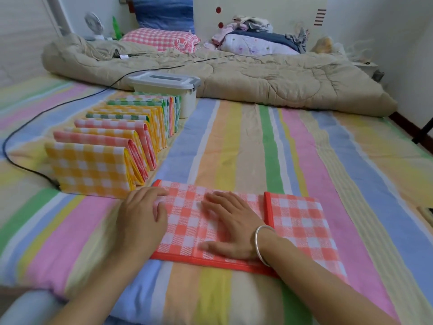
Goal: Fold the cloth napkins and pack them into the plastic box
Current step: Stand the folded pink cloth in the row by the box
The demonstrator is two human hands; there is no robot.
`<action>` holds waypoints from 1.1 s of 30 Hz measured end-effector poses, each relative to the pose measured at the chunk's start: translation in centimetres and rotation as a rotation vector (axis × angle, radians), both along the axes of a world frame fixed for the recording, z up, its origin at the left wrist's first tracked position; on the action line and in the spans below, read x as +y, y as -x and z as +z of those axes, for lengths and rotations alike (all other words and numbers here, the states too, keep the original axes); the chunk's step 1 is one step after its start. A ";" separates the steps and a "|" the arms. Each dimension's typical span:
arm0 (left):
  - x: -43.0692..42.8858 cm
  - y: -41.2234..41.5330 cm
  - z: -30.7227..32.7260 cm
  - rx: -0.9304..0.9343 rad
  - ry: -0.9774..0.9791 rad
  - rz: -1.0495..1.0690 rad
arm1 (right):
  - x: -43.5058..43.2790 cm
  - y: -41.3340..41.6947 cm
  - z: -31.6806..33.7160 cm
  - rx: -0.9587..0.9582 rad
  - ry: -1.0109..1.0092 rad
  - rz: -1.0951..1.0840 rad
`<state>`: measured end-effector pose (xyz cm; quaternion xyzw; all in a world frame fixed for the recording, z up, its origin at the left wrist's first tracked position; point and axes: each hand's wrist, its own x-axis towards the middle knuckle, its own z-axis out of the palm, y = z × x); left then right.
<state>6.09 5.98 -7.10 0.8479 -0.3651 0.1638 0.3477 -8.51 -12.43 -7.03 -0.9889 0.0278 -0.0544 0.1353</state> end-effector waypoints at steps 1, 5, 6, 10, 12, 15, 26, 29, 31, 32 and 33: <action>0.5 0.0 0.0 0.010 -0.035 0.045 | 0.0 0.0 0.1 0.031 -0.004 0.000; 1.9 -0.1 0.4 0.197 -0.223 0.172 | 0.1 0.0 0.6 0.110 -0.009 0.010; 2.0 -0.2 0.8 0.247 -0.268 0.186 | 0.1 0.0 0.6 0.125 -0.013 0.008; 2.0 -1.2 2.7 0.415 -0.498 0.246 | 0.0 -0.1 0.7 0.177 -0.031 0.005; 2.2 -2.1 3.2 0.469 -0.571 0.258 | 0.0 -0.2 0.6 0.211 -0.029 0.005; 2.2 -3.2 3.4 0.648 -0.498 0.186 | 0.1 -0.3 0.4 0.233 -0.017 0.005; 0.1 -0.4 8.7 1.150 -0.137 -0.283 | 0.1 -0.9 -0.2 0.246 0.026 -0.022; -2.2 1.3 9.3 1.135 -0.085 -0.346 | -0.1 -0.7 0.2 0.218 -0.123 -0.037; -3.7 2.5 9.9 1.095 -0.114 -0.392 | -0.7 -0.9 0.6 0.096 -0.492 -0.077; -4.4 3.0 10.0 1.063 -0.148 -0.417 | -1.1 -1.0 0.8 0.001 -0.706 -0.112; -5.1 3.5 10.1 1.028 -0.188 -0.425 | -1.5 -1.1 1.0 -0.105 -0.878 -0.170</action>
